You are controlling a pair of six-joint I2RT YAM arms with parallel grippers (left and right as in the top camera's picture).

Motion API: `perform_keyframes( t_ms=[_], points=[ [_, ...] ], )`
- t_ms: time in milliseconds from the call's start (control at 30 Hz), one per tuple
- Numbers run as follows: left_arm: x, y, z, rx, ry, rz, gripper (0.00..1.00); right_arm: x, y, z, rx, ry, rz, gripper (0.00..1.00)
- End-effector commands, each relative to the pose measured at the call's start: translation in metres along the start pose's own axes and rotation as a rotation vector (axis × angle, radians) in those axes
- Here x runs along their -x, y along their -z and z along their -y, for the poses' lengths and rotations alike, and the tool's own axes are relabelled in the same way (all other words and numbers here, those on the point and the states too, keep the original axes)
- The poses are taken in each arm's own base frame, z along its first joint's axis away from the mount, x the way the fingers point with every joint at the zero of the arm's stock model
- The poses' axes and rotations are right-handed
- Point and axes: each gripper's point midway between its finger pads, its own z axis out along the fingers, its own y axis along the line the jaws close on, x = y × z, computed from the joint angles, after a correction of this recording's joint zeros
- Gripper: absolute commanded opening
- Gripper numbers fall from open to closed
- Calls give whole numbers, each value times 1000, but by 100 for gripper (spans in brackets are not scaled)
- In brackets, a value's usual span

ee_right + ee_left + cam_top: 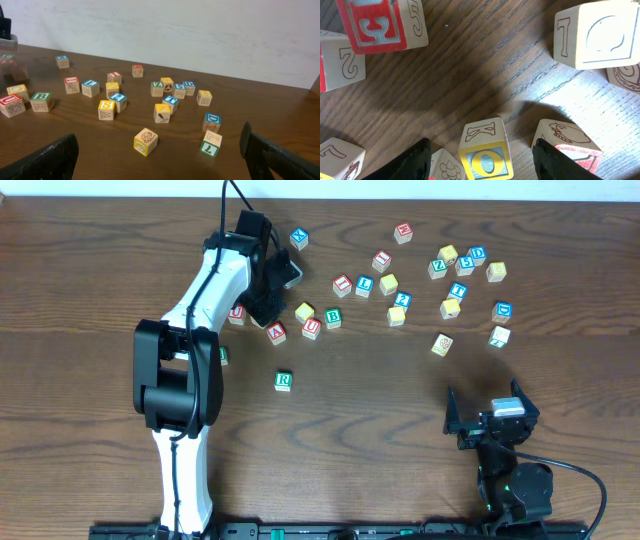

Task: Spell out ROBOT
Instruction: 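Lower the left gripper and grasp the yellow O block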

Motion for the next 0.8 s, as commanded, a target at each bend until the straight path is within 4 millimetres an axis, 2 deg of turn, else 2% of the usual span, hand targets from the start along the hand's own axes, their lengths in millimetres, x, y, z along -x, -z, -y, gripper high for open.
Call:
perform_keyframes(
  t_ms=[0,100,533,767],
  points=[
    [4,6,-5,15,-3,11,61,0,0,1,-2,10,1,99],
    [4,6,-5,14,-4,11,58,0,0,1,-2,10,1,99],
    [-4,-3,-2,1,1,-7,57,0,0,1,-2,10,1,99],
    [-8,-4,-5,-4,40,-10,52,0,0,1,-2,10,1,99]
  ],
)
